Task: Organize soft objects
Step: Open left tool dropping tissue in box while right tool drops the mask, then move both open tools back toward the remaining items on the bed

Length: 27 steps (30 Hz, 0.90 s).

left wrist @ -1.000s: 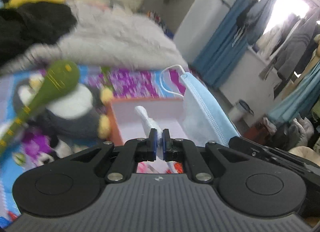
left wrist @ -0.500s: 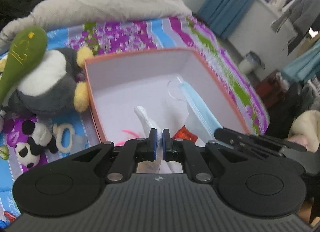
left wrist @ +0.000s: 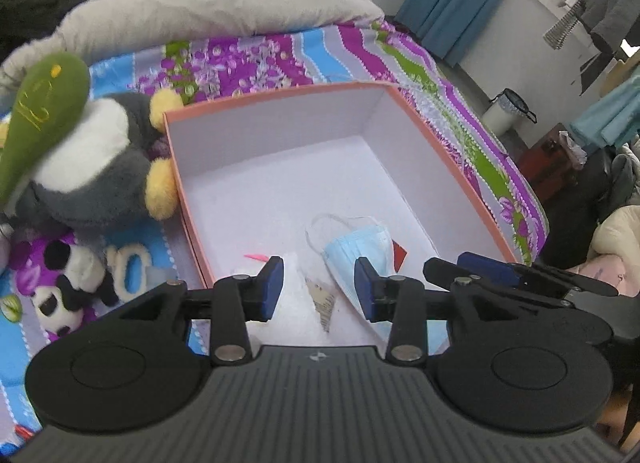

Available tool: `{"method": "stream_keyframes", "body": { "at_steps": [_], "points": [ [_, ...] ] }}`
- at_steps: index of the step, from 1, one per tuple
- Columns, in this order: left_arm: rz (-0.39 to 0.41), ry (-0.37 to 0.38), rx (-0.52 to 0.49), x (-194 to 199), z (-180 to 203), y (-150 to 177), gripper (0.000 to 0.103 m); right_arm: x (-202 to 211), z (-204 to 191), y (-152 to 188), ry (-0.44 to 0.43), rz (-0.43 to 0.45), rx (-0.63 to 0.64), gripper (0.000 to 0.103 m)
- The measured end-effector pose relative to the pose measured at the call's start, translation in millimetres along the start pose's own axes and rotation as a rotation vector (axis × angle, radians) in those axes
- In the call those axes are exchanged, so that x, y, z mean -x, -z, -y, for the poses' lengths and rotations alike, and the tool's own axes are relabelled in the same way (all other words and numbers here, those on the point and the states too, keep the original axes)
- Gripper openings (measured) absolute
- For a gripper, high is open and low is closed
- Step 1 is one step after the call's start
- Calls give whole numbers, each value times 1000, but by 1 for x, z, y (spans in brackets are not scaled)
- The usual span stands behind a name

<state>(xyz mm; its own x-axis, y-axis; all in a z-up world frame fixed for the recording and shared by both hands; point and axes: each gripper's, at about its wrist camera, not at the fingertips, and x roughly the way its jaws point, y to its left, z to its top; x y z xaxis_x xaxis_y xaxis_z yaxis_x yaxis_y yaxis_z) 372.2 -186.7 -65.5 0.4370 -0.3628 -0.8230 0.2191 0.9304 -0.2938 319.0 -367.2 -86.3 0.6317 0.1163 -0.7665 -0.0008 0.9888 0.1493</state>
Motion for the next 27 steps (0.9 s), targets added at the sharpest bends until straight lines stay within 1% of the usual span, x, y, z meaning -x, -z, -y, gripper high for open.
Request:
{"method": "stream_keyframes", "body": {
  "at_steps": [4,8,11,17,21,27],
  "points": [
    [55,7,-21,23,0,2,45,14,-2,4,-18,38,10,41],
    [113,11,-55,49,2,10,45,34,-10,10,-36,99,32,41],
    [156,22,-61,68,0,20,45,50,-16,17,-54,146,41,41],
    [246,13,-97,106,-4,49,45,79,-30,35,-95,224,52,41],
    [295,16,-92,129,-9,69,45,94,-42,48,-113,265,67,41],
    [345,-8,-99,154,-16,98,45,114,-57,66,-134,310,84,41]
  ]
}}
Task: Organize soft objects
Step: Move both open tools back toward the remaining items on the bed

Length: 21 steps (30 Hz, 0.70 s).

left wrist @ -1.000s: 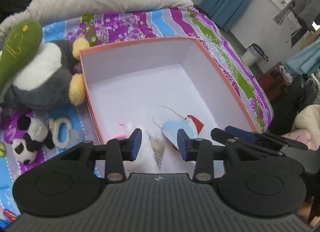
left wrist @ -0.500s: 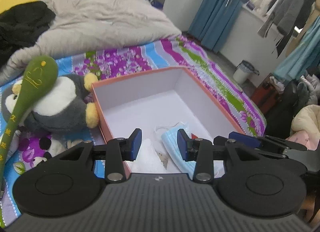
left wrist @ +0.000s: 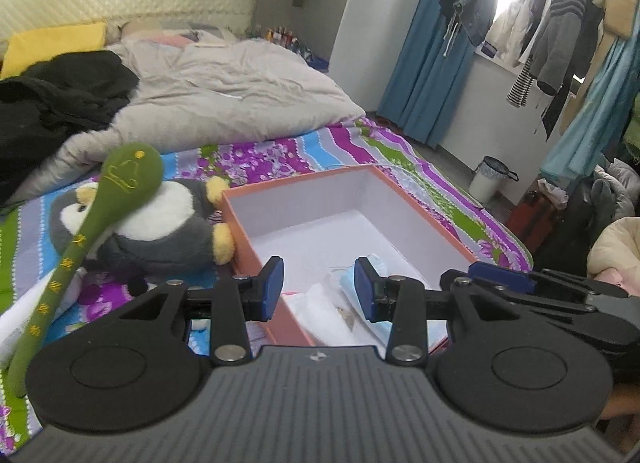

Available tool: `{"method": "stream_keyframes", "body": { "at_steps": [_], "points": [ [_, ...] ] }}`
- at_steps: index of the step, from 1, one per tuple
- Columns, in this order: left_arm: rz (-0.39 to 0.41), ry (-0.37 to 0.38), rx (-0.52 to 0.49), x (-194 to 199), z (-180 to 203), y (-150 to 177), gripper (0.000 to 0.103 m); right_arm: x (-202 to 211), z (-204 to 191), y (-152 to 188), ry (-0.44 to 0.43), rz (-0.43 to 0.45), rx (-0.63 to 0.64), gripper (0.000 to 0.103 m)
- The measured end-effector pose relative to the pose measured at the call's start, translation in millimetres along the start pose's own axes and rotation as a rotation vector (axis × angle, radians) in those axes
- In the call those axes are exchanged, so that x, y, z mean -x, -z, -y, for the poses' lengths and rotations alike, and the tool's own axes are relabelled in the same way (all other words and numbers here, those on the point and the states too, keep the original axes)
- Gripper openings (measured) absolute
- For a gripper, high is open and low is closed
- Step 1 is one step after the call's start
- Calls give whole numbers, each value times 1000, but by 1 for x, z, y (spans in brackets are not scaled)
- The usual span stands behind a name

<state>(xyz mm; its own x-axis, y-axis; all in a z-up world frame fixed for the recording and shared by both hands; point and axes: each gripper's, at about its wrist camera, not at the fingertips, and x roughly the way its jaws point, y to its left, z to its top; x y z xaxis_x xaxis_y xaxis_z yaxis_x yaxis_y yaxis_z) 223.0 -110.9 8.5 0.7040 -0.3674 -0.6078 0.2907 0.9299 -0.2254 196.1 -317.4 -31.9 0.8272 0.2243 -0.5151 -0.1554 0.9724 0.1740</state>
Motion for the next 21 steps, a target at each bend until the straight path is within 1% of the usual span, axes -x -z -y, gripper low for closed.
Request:
{"method": "stream_keyframes", "body": {
  "at_steps": [4,7,13,21],
  "points": [
    [23,-13,9,20,-5,15,45,11,-12,11,-9,6,23,41],
    [34,-24,34,32,-9,27,45,15,-18,21,-19,0,30,41],
    [66,-62,68,56,-12,52,45,24,-34,37,-32,-5,47,41],
    [67,-99,110,79,-23,81,45,27,-56,55,-66,-23,64,41]
  ]
}}
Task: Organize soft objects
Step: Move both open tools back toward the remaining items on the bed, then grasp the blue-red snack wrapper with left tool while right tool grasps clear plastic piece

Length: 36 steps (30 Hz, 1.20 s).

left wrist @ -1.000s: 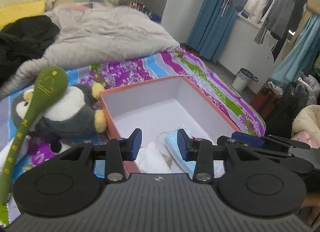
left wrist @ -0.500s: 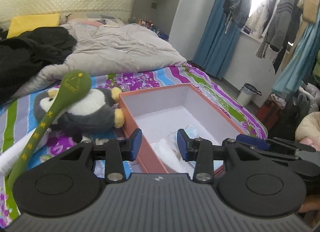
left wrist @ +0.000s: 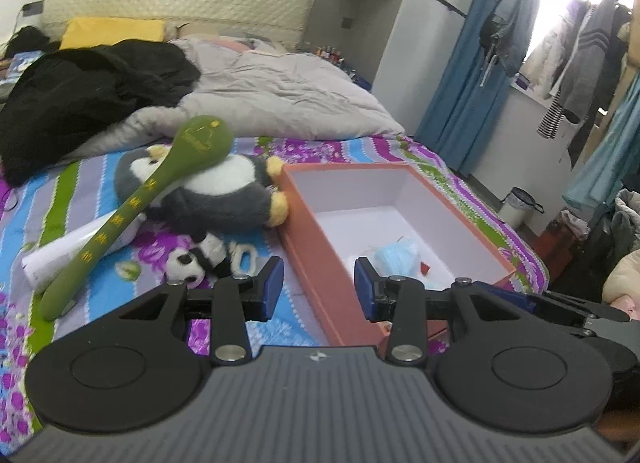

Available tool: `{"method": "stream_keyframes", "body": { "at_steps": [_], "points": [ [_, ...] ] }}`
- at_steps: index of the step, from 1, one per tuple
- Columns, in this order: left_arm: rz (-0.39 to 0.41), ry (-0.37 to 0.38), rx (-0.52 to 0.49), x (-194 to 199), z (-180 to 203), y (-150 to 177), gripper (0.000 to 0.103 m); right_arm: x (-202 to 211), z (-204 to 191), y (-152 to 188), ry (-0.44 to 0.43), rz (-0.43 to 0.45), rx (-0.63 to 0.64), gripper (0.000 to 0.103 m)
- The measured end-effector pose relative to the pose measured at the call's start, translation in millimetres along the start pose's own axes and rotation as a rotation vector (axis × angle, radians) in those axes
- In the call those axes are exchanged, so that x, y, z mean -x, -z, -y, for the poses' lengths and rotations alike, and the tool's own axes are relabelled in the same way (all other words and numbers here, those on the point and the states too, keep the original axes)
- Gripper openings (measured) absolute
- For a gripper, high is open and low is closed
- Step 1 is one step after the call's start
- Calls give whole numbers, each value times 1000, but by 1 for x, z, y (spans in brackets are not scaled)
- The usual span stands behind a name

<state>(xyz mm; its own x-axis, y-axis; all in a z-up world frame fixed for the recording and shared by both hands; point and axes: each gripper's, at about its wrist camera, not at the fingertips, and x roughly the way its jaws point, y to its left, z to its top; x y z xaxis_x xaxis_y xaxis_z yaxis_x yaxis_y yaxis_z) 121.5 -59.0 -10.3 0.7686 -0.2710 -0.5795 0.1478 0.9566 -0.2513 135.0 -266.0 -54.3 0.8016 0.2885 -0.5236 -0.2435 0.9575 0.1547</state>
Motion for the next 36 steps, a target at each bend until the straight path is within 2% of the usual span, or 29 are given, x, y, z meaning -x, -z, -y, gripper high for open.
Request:
{"method": "stream_keyframes", "body": {
  "at_steps": [9,13,21,29,36],
  "points": [
    [14,-123,87,26,-36,44,45,0,-19,24,-22,-47,-36,41],
    [3,-147,128,34,-49,63,45,2,-26,35,-17,-61,-30,41],
    [-19,-211,191,46,-61,95,45,5,-49,56,-63,-88,22,41],
    [-86,-296,359,35,-110,117,45,-29,-67,61,-82,-164,53,41],
    [-143,-342,490,10,-146,130,45,-73,-70,57,-70,-219,66,41]
  ]
}}
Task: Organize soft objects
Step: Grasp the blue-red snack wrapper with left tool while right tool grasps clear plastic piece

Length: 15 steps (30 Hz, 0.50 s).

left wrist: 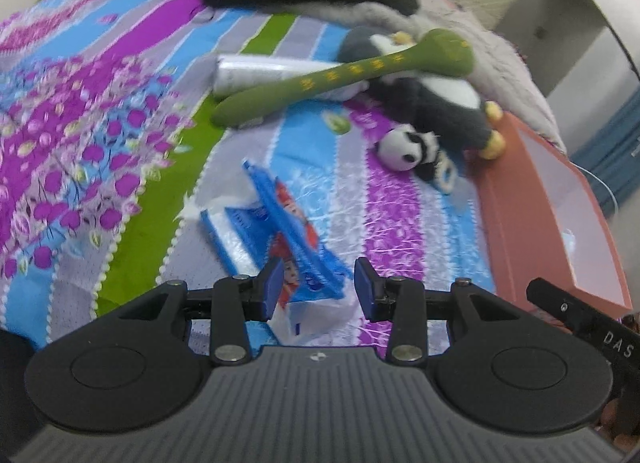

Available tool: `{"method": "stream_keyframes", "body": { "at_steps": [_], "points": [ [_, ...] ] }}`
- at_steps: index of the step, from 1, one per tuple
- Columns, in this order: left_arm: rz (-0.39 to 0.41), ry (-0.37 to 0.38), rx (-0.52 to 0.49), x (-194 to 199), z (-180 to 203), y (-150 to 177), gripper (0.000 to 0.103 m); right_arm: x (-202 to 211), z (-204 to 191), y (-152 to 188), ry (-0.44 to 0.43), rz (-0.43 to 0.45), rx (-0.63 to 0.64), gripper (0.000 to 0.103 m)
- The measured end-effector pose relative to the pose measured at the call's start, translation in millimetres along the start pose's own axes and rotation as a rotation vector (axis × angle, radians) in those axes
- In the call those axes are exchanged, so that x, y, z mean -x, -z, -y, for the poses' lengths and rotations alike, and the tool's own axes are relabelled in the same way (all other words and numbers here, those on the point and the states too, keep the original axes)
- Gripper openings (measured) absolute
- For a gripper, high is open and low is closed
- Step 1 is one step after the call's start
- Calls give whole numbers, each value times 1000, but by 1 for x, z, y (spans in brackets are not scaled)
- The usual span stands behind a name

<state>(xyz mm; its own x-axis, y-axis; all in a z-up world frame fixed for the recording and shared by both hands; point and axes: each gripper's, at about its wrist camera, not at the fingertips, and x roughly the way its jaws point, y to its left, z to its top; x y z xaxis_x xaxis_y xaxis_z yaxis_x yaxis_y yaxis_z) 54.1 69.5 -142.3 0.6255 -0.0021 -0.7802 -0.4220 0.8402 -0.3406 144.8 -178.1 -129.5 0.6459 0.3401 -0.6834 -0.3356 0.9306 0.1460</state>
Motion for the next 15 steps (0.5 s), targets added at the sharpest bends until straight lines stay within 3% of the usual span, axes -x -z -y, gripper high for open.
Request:
{"method": "stream_keyframes", "body": {
  "at_steps": [15],
  "points": [
    [-103,-43,149,-67,-15,-19,45,-111,17,-40,103,-39,10,41]
  ]
}}
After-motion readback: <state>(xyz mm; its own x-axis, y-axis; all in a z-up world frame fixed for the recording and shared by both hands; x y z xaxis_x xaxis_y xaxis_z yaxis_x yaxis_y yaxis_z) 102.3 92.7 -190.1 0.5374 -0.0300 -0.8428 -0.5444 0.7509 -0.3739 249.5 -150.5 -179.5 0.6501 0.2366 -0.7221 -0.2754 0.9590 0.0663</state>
